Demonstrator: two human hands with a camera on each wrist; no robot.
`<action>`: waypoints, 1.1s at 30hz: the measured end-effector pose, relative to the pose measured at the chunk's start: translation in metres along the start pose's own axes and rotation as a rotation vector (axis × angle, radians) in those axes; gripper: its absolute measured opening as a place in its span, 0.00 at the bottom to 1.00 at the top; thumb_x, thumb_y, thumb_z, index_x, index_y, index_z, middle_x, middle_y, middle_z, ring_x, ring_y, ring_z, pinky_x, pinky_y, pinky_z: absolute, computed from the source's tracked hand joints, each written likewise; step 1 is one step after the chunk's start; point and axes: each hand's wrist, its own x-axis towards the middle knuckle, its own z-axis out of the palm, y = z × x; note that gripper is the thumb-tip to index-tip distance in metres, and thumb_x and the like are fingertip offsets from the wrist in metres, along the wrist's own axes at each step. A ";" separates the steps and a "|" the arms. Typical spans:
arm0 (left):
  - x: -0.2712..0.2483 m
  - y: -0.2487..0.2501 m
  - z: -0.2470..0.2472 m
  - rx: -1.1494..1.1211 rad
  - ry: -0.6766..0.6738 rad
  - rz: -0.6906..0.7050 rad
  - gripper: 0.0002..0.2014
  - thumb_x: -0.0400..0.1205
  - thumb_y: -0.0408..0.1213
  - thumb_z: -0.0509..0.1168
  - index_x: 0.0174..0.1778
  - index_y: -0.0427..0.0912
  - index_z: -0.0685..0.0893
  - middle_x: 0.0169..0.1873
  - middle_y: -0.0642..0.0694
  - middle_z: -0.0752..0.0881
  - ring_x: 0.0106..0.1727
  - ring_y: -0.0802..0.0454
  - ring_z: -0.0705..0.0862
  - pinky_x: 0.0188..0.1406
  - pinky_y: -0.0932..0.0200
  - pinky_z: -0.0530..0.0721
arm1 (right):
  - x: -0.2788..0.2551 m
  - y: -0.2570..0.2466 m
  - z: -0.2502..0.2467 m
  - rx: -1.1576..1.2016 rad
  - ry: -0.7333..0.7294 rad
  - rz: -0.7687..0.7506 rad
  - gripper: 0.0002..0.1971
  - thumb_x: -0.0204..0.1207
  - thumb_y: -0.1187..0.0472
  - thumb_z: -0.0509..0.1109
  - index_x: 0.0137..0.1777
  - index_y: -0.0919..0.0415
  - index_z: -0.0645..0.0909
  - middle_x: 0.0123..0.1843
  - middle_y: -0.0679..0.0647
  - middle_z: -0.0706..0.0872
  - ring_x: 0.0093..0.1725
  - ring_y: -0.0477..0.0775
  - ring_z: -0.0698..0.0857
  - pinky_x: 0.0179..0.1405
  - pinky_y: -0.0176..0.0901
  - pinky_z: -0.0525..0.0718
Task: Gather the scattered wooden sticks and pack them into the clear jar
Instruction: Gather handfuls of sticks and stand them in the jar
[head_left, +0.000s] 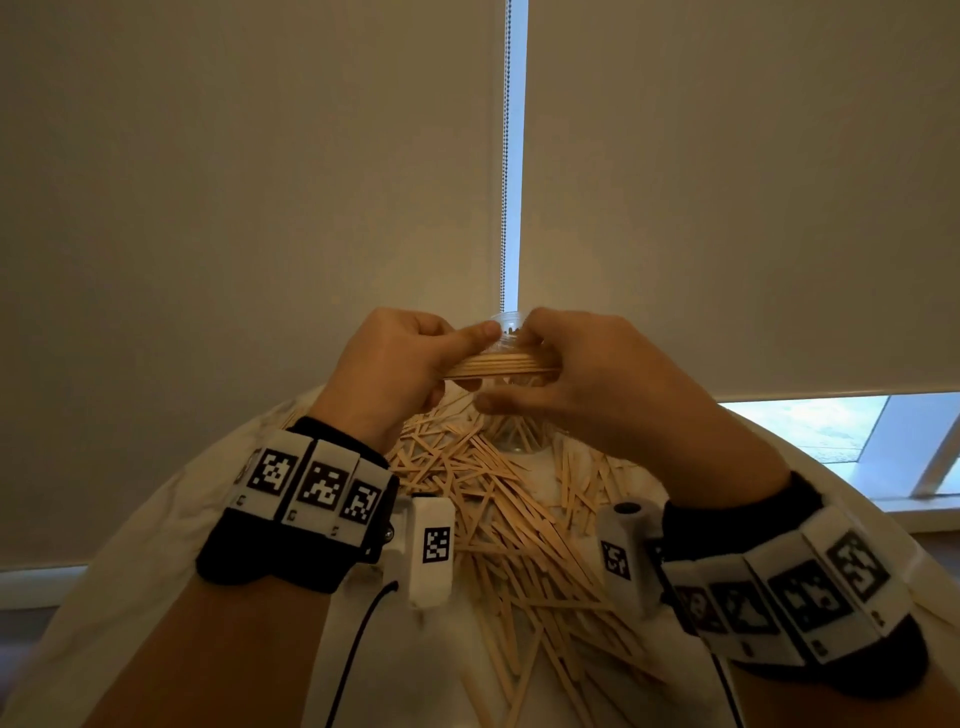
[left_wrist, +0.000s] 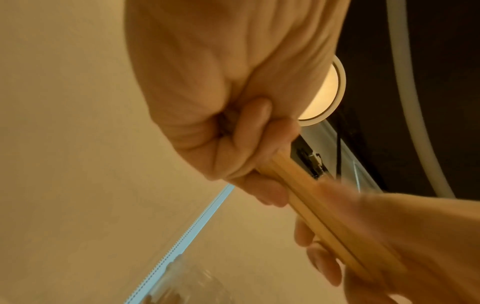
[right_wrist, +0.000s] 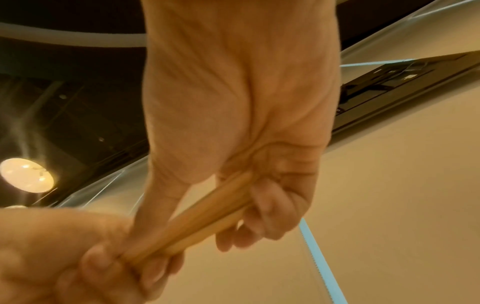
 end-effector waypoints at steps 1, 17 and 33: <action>0.001 -0.002 -0.001 -0.048 0.017 -0.016 0.19 0.76 0.52 0.75 0.34 0.37 0.87 0.22 0.46 0.86 0.18 0.54 0.71 0.20 0.63 0.70 | 0.000 0.003 -0.003 0.055 0.024 -0.003 0.30 0.68 0.25 0.63 0.54 0.49 0.81 0.45 0.46 0.84 0.44 0.45 0.83 0.42 0.43 0.83; 0.017 -0.040 0.018 -0.517 0.095 -0.380 0.14 0.89 0.41 0.62 0.61 0.34 0.83 0.50 0.36 0.92 0.39 0.50 0.91 0.35 0.64 0.89 | 0.025 0.064 -0.018 0.004 0.378 0.349 0.24 0.78 0.41 0.62 0.30 0.57 0.87 0.21 0.54 0.78 0.23 0.53 0.76 0.24 0.43 0.71; 0.101 -0.075 0.081 0.061 -0.137 -0.146 0.51 0.71 0.35 0.82 0.84 0.45 0.56 0.58 0.52 0.76 0.56 0.54 0.78 0.43 0.68 0.78 | 0.160 0.075 0.039 -0.601 -0.333 0.037 0.14 0.83 0.53 0.66 0.48 0.64 0.84 0.41 0.54 0.83 0.44 0.56 0.83 0.46 0.46 0.82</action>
